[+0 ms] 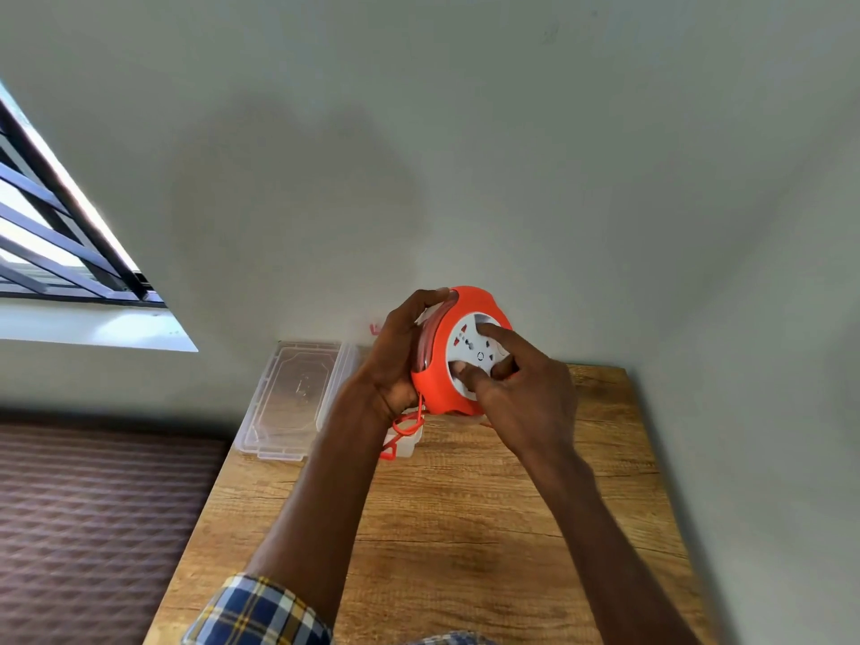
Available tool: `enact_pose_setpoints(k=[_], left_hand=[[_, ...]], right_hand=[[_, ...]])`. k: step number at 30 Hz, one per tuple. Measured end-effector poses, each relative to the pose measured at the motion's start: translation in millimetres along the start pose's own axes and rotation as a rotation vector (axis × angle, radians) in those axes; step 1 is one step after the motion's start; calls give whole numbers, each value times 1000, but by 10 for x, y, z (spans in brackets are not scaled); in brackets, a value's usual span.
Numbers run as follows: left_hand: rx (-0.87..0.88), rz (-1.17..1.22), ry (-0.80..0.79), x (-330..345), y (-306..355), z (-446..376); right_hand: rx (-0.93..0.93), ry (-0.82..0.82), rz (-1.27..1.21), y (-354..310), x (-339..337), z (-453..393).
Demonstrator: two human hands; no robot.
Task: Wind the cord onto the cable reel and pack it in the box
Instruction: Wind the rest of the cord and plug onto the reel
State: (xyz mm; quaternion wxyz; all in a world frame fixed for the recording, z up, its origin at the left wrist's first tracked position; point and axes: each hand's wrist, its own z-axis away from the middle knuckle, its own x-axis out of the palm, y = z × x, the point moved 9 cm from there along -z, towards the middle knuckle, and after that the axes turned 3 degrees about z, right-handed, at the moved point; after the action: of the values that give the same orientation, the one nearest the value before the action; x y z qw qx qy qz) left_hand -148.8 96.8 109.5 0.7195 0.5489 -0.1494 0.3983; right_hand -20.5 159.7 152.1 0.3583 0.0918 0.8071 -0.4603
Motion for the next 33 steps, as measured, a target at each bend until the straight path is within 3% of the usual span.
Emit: enact_pose_setpoints(k=[5,10,14,18,22,27,33], left_hand=[[40,62,-24,-25,62,-7],[167,312,-11,-122,152,-75],[284,494,72,-306,175,-111],[400,606,212,-523,123,-80],[449,748,325,-600,43,-30],[532,792,370,-659,28,100],[570,763,444,-666,-59,194]], right_hand=[[-181,-21,103,-98,-22,14],[-66,144,-180,120,-233,-36],[73,-68,-388,256,48,-23],[-93,-277,-379,-68,350,133],[-217,-259,-302,-319,458,213],[-204,-108,-366,-265,410,256],[-101,-394,-551,-181,669,285]])
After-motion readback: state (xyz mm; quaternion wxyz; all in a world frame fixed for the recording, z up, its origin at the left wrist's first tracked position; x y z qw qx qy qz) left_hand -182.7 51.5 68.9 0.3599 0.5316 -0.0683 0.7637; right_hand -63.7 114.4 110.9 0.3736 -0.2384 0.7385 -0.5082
